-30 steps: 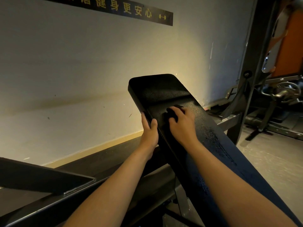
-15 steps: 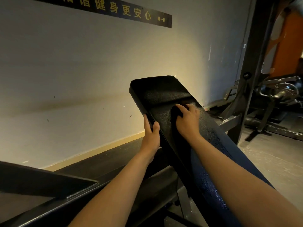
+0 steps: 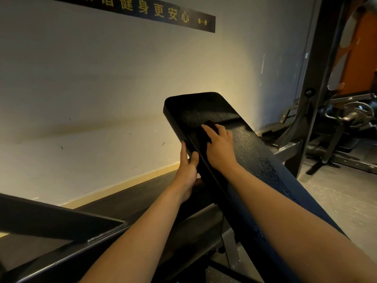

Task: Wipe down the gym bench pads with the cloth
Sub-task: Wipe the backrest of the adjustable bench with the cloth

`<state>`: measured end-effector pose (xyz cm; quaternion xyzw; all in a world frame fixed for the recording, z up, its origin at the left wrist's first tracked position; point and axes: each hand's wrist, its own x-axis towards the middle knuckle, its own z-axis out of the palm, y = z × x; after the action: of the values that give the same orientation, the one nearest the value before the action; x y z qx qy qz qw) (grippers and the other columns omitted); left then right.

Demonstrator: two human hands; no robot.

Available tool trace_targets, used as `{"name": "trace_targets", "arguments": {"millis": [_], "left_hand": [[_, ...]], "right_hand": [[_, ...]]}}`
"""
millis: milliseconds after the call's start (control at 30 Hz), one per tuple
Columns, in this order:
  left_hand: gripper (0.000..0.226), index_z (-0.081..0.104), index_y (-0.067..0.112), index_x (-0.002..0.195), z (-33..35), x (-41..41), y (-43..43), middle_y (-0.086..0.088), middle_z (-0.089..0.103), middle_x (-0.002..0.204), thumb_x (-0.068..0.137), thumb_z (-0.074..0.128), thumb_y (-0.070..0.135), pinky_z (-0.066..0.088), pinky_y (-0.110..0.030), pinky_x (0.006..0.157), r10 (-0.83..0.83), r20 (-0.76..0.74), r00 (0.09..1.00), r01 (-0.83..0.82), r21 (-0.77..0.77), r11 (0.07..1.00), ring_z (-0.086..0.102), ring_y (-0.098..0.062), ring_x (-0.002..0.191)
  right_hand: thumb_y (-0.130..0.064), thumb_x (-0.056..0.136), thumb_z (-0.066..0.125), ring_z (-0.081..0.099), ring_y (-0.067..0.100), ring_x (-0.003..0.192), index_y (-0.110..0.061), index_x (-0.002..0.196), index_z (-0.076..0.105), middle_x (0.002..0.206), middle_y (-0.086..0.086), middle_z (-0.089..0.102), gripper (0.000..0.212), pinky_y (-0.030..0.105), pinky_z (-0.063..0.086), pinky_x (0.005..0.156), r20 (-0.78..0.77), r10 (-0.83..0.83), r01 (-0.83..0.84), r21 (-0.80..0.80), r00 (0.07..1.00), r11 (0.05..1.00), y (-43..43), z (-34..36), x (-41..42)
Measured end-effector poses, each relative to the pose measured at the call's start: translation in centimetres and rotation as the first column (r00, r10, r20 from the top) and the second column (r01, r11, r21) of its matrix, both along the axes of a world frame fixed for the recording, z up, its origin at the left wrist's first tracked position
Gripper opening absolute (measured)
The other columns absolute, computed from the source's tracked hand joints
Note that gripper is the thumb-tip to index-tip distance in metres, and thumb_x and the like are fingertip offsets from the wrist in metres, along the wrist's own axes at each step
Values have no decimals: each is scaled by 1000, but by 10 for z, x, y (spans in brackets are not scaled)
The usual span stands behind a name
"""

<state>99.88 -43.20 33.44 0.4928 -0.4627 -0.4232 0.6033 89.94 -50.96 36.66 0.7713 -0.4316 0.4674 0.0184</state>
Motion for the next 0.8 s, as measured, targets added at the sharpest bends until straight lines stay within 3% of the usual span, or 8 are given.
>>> {"name": "trace_targets", "arguments": {"millis": [67,133,200,367,500,600,700,800], "left_hand": [[59,6,60,151,0,4,1,6,34,160,108,38,38,44,-53,109,-16,-11,1000,16,10,1000,44,-28,140],[57,12,58,152,-3,9,2,10,44,148,109,39,33,59,-37,86,-32,-24,999,33,9,999,60,-18,116],[51,22,56,152,-7,15,2,15,47,135,110,37,31,59,-26,68,-22,-65,998,22,8,1000,62,-8,97],[44,33,49,151,-10,24,6,-1,48,149,111,31,31,56,-26,65,-44,-188,981,49,26,998,63,-12,97],[45,31,50,152,-9,23,7,-1,48,151,110,32,32,57,-36,82,-59,-173,983,64,23,998,61,-17,106],[43,36,50,150,-8,21,9,6,53,144,108,38,42,57,-43,91,-64,-172,983,69,26,997,59,-23,119],[43,52,42,140,-14,24,9,3,63,135,103,37,59,55,-44,96,-102,-281,954,122,56,991,62,-22,122],[46,56,40,137,-21,24,8,0,64,136,99,44,63,49,-50,105,-105,-321,941,124,39,992,61,-24,126]], "right_hand": [[-7,93,49,31,33,129,-21,142,50,146,14,38,51,41,38,106,32,-29,28,25,999,999,7,1,13],[-15,92,52,32,31,127,-20,138,53,143,14,40,46,39,41,102,21,-40,40,-9,999,999,23,-7,17],[-20,91,55,35,30,122,-20,135,55,139,14,43,43,38,44,95,-41,-51,48,-70,998,996,40,-22,11],[-24,84,64,43,28,109,-22,121,61,126,12,48,38,33,48,78,-180,-93,60,-180,979,982,73,-60,-21],[-21,81,67,45,29,105,-19,117,62,122,14,48,36,38,51,81,-209,-145,98,-222,967,970,74,-60,-15],[-19,84,64,43,33,111,-17,130,55,130,18,43,46,43,49,89,-222,-190,145,-203,956,968,63,-41,15],[-33,96,49,33,32,123,-19,141,47,145,17,32,47,43,38,102,-194,-173,151,-124,966,981,57,-23,41],[-41,101,34,28,28,127,-26,136,54,150,9,29,42,41,31,104,-186,-128,114,-84,974,990,60,-23,40]]}}
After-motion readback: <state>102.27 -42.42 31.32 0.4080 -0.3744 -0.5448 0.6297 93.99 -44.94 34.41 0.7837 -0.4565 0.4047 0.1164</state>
